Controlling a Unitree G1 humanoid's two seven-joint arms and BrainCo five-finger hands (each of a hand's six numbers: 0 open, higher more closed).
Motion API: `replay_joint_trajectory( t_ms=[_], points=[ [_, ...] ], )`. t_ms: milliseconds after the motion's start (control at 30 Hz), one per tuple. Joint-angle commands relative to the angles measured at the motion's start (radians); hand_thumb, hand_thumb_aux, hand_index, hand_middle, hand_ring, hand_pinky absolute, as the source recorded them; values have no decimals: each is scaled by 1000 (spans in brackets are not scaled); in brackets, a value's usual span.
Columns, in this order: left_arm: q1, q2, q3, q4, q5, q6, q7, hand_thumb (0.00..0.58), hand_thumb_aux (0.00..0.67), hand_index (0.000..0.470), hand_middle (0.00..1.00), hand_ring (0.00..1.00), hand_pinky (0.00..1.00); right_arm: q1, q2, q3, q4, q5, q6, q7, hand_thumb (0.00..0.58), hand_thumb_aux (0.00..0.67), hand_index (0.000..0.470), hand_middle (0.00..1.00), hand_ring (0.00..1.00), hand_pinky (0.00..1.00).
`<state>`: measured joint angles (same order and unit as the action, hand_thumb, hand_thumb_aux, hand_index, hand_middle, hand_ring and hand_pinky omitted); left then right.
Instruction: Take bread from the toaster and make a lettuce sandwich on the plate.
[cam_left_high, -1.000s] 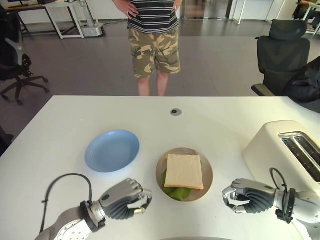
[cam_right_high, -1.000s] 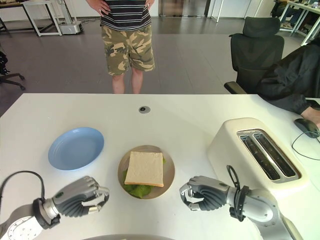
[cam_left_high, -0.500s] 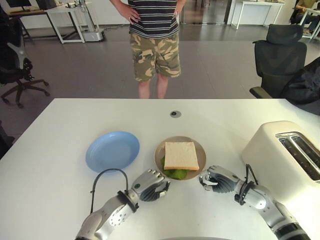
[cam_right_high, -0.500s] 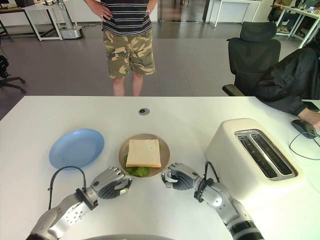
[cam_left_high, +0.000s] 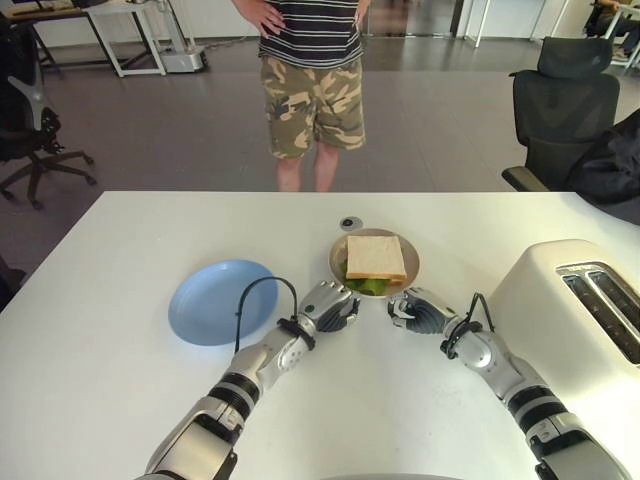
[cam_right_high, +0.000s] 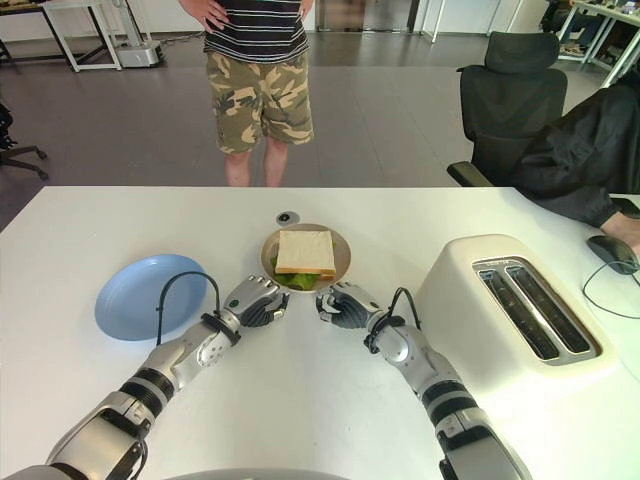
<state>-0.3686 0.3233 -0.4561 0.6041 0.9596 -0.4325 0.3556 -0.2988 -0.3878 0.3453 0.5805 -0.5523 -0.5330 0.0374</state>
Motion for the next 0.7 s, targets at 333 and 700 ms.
replay_joint_trajectory(
  t_ms=[333,700],
  points=[
    [585,189,221,-900,-542,-25,-268,241,158,111,0,0,0,427,-130,-123,-649,331,-33,153,0,0,0,0,0,0],
    [722,47,188,-857,-921,-179,-405,0,0,0,0,0,0,479,-39,-163,-601,704,-94,315,0,0,0,0,0,0]
  ],
)
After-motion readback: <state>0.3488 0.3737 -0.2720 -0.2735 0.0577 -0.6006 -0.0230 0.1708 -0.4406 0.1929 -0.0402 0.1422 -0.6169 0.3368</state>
